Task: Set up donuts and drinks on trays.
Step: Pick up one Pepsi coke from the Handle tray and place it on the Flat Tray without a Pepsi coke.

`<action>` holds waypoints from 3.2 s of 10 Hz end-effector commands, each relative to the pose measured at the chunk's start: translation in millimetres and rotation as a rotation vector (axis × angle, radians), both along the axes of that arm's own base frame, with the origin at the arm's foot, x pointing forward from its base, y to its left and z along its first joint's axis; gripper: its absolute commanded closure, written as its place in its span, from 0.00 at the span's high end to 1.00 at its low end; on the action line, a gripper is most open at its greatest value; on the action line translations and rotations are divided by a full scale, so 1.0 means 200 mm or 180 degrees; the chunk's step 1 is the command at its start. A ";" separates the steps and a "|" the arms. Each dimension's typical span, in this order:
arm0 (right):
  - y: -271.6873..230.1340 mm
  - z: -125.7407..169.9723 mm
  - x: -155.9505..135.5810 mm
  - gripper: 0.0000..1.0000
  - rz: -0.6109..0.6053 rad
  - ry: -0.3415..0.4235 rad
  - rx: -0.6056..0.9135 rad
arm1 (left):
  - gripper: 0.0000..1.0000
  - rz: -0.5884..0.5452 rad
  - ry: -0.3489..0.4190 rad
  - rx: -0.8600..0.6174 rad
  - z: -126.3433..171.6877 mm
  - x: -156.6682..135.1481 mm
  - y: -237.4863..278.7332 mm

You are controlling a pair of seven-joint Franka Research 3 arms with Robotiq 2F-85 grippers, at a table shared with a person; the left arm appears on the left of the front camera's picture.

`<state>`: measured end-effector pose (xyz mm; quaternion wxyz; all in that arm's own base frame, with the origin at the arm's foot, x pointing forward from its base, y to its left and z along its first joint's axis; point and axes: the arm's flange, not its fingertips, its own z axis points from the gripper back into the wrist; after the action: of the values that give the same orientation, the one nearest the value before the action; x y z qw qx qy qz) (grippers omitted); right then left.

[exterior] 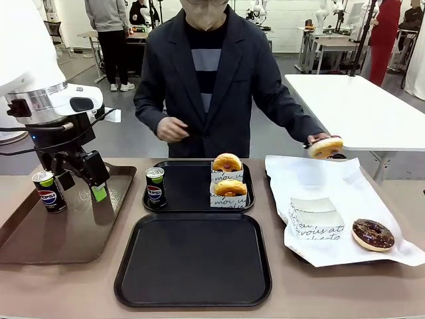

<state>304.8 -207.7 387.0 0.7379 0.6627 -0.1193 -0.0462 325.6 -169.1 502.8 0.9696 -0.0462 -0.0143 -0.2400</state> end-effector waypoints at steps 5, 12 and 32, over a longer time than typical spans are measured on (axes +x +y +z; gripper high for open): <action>0.00 0.00 0.00 1.00 -0.0003 -0.0057 0.0029 | 1.00 -0.0003 0.0000 -0.0001 0.00 0.01 0.00; 0.00 0.00 0.00 1.00 -0.0003 -0.0057 0.0029 | 1.00 0.1056 -0.0573 0.0221 0.03 0.78 0.86; 0.00 0.00 0.00 1.00 -0.0003 -0.0057 0.0029 | 1.00 0.1072 -0.0269 0.0185 -0.33 0.58 0.91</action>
<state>304.7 -207.8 387.0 0.7379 0.6627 -0.1194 -0.0463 442.7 7.7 438.1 0.9957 0.0017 -0.0510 -0.0773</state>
